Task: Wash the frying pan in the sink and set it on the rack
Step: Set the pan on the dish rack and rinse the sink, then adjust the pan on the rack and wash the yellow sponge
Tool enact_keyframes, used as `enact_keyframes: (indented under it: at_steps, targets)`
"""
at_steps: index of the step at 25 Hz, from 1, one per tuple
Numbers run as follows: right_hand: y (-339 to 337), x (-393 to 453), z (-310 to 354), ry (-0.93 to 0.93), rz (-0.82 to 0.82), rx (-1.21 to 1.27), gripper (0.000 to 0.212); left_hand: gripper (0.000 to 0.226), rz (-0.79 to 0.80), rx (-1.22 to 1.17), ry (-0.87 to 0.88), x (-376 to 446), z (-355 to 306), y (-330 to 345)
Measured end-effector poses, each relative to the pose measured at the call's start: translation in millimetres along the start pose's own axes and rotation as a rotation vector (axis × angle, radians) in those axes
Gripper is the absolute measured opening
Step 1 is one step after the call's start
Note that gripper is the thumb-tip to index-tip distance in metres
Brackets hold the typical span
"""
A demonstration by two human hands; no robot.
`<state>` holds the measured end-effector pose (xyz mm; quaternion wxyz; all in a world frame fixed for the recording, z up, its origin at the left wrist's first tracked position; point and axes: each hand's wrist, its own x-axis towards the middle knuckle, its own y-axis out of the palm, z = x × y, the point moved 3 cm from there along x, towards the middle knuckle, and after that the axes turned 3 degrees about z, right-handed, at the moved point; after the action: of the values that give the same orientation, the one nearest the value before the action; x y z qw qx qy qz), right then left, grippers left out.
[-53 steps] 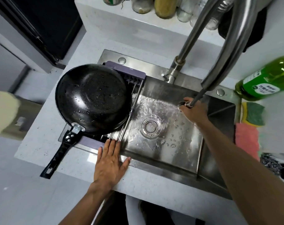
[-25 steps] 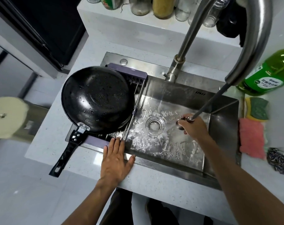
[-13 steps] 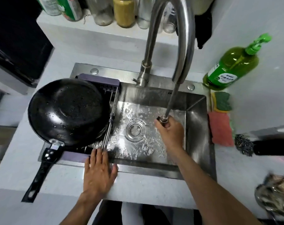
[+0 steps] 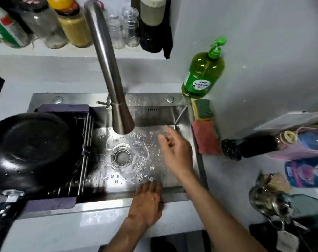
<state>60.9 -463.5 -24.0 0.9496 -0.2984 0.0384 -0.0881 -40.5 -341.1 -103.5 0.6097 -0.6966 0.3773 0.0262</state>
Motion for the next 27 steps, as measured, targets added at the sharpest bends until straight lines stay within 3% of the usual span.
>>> enact_keyframes:
  at_steps: [3,5,11,14,20,22,24,26,27]
  targets:
    - [-45,10,-93,0.235,0.079,-0.518,0.054,0.064,0.009,-0.022,0.035,18,-21,7]
    - [-59,21,-130,0.300,0.195,-0.674,0.062,0.062,0.014,-0.041,0.049,25,-28,12]
    - [-87,-63,-171,0.307,0.297,-0.854,0.056,0.055,-0.010,-0.213,0.052,39,-38,9]
    - [-118,-82,-189,0.468,0.126,-0.841,0.051,0.054,-0.059,-0.280,0.036,45,-34,-1]
    - [-131,-71,-192,0.822,0.056,-0.810,0.052,0.059,-0.013,-0.242,0.022,48,-20,-9]
    - [-122,-70,-169,0.671,0.004,-0.831,0.043,0.057,-0.042,-0.280,-0.004,51,-14,-10]
    - [-96,-52,-140,0.376,-0.029,-0.748,0.036,0.057,-0.071,-0.333,-0.052,57,-6,-12]
    - [-73,-5,-116,0.139,0.017,-0.641,0.043,0.056,-0.097,-0.380,-0.085,64,-1,-13]
    - [-64,24,-108,0.129,0.072,-0.596,0.052,0.055,-0.110,-0.390,-0.096,67,2,-14]
